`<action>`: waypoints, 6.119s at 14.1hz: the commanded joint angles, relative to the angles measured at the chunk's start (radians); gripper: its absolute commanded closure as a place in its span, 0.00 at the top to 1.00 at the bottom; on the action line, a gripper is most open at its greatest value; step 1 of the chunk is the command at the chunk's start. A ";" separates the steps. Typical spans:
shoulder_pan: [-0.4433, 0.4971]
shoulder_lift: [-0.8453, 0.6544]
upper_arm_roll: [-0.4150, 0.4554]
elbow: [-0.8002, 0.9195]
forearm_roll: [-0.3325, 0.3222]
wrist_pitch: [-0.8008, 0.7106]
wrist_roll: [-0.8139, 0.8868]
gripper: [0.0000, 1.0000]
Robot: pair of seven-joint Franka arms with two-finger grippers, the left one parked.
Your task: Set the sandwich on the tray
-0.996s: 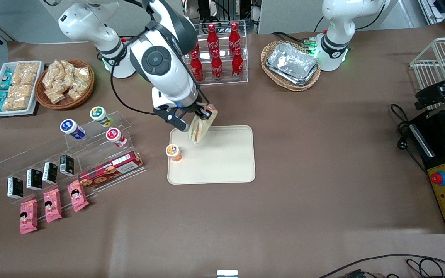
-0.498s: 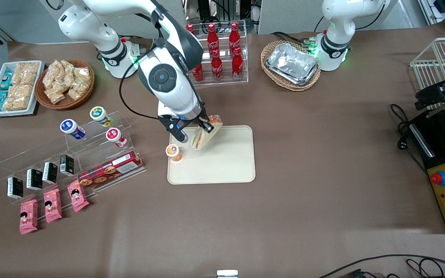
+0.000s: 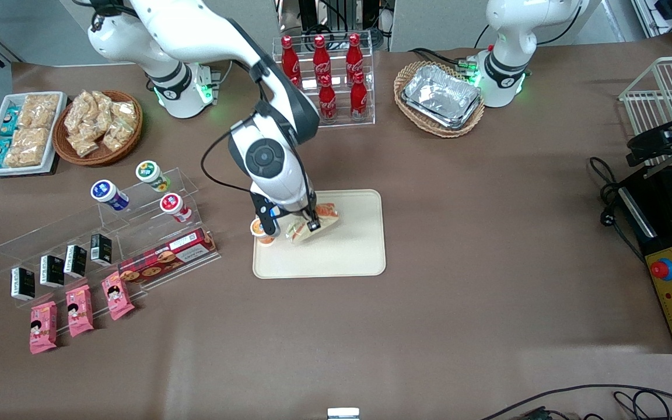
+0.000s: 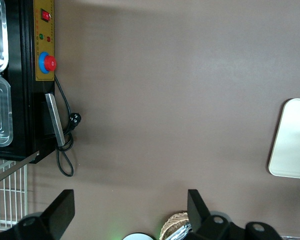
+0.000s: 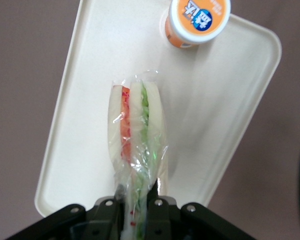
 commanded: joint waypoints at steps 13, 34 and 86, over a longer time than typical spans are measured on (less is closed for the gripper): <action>-0.017 0.204 -0.010 0.164 0.018 0.221 0.343 0.00; -0.025 0.212 -0.006 0.108 0.021 0.212 0.290 1.00; -0.419 -0.432 0.003 0.160 -0.129 -0.747 -1.285 1.00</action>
